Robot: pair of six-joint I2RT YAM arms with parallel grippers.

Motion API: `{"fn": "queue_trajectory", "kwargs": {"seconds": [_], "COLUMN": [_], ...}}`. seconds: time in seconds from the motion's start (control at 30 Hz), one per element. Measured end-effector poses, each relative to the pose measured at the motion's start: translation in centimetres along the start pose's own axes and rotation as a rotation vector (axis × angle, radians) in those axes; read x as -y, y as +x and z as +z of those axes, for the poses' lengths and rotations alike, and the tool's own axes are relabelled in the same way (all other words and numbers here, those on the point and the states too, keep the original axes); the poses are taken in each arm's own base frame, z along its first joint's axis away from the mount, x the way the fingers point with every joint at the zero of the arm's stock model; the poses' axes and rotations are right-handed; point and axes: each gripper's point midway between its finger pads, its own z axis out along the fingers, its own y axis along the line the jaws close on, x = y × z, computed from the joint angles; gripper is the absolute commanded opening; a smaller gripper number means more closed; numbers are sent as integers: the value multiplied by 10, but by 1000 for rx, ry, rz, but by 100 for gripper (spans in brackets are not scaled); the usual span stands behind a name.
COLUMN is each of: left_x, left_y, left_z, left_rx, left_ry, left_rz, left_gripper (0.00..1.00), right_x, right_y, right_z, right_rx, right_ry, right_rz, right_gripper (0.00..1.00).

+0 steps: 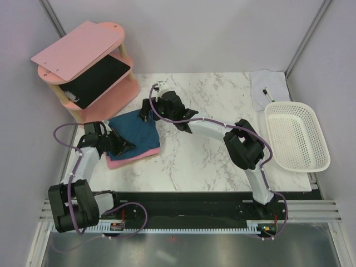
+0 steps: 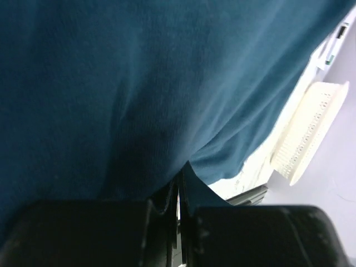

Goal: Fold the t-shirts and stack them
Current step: Neatly place the folded tshirt to the corner

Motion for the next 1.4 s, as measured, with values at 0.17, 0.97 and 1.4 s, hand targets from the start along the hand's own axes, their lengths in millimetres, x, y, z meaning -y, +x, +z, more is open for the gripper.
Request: {"fn": "queue_trajectory", "kwargs": {"seconds": [0.17, 0.97, 1.4], "left_x": [-4, 170, 84], "left_y": [-12, -32, 29], "left_z": [1, -52, 119], "left_rx": [-2, 185, -249], "left_ry": [-66, 138, -376], "left_rz": [-3, 591, 688], "left_gripper": [2, 2, 2], "right_x": [-7, 67, 138], "right_y": [2, -8, 25], "right_z": [-1, -75, -127], "right_rx": [-13, 15, -59], "right_ry": [-34, 207, 362], "right_rz": [0, 18, 89], "right_gripper": [98, 98, 98]}}
